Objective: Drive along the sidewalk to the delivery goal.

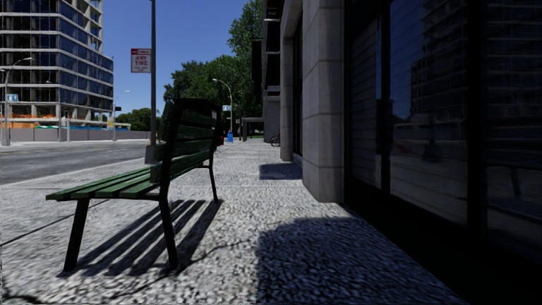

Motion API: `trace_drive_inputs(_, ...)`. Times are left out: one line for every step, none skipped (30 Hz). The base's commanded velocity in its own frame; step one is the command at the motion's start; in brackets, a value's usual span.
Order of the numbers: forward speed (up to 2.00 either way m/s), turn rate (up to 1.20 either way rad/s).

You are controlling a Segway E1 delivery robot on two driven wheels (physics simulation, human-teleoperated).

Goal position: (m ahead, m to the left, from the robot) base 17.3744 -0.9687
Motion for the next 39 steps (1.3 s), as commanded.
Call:
trace_drive_inputs(2.00,0.00)
trace_drive_inputs(2.00,0.00)
trace_drive_inputs(2.00,0.00)
trace_drive_inputs(2.00,0.00)
trace_drive_inputs(2.00,0.00)
trace_drive_inputs(2.00,0.00)
trace_drive_inputs(2.00,0.00)
trace_drive_inputs(2.00,0.00)
trace_drive_inputs(2.00,0.00)
trace_drive_inputs(2.00,0.00)
trace_drive_inputs(2.00,0.00)
trace_drive_inputs(2.00,0.00)
trace_drive_inputs(2.00,0.00)
trace_drive_inputs(2.00,0.00)
trace_drive_inputs(2.00,0.00)
trace_drive_inputs(2.00,0.00)
trace_drive_inputs(2.00,0.00)
trace_drive_inputs(2.00,0.00)
trace_drive_inputs(2.00,0.00)
trace_drive_inputs(2.00,0.00)
trace_drive_inputs(2.00,0.00)
trace_drive_inputs(2.00,0.00)
trace_drive_inputs(2.00,0.00)
trace_drive_inputs(2.00,0.00)
trace_drive_inputs(2.00,0.00)
trace_drive_inputs(2.00,0.00)
trace_drive_inputs(2.00,0.00)
trace_drive_inputs(2.00,0.00)
trace_drive_inputs(2.00,0.00)
trace_drive_inputs(2.00,0.00)
trace_drive_inputs(2.00,0.00)
trace_drive_inputs(2.00,0.00)
trace_drive_inputs(2.00,0.00)
trace_drive_inputs(2.00,0.00)
trace_drive_inputs(2.00,0.00)
trace_drive_inputs(2.00,0.00)
trace_drive_inputs(2.00,0.07)
trace_drive_inputs(2.00,0.13)
trace_drive_inputs(2.00,0.13)
